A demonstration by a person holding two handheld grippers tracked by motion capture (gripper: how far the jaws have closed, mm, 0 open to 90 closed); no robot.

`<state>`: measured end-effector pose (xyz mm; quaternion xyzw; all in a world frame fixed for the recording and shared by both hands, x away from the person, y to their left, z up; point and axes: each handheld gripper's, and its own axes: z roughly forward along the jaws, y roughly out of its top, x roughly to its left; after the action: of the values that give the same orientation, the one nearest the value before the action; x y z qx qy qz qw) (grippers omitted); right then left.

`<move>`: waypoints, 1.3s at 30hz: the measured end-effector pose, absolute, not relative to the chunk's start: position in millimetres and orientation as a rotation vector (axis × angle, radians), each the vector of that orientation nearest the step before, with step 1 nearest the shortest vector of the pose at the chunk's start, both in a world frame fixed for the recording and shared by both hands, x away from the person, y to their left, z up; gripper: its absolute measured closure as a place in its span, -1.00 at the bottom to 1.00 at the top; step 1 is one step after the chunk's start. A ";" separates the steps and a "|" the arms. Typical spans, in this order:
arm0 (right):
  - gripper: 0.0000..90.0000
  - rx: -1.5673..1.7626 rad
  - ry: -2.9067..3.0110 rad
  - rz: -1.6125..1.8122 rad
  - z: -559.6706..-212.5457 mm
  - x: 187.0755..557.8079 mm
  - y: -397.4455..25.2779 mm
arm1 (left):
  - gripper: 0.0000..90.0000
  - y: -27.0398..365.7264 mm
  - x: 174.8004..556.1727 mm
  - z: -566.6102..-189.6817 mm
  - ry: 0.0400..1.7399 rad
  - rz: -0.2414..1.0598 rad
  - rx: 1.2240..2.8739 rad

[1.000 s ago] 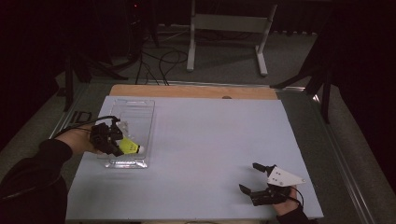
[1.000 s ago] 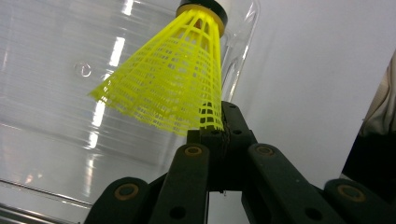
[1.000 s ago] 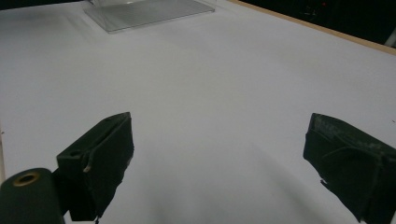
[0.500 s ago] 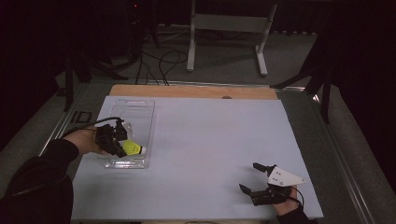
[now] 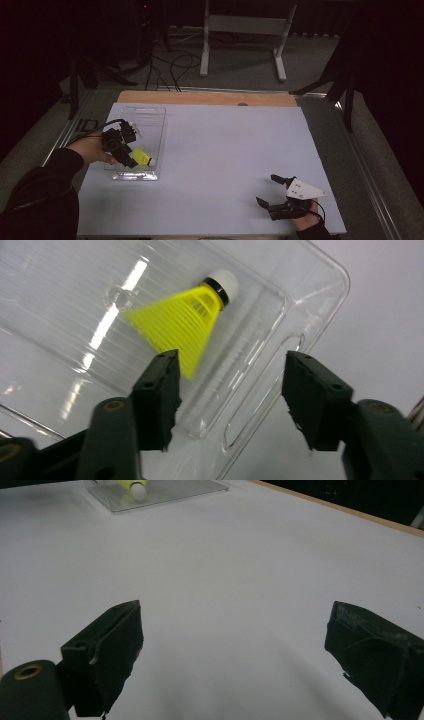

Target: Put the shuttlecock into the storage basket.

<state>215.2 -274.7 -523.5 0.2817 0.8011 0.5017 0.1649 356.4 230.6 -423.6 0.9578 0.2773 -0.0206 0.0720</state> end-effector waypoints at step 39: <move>-0.80 0.808 2.270 1.436 -522.4 214.3 -276.8 | -1.00 160.7 353.6 -407.4 0.708 0.011 2.717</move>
<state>214.3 -276.8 -522.4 0.2839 0.7979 0.5048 0.1673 353.6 160.7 -407.4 0.9542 0.2486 0.0038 0.1662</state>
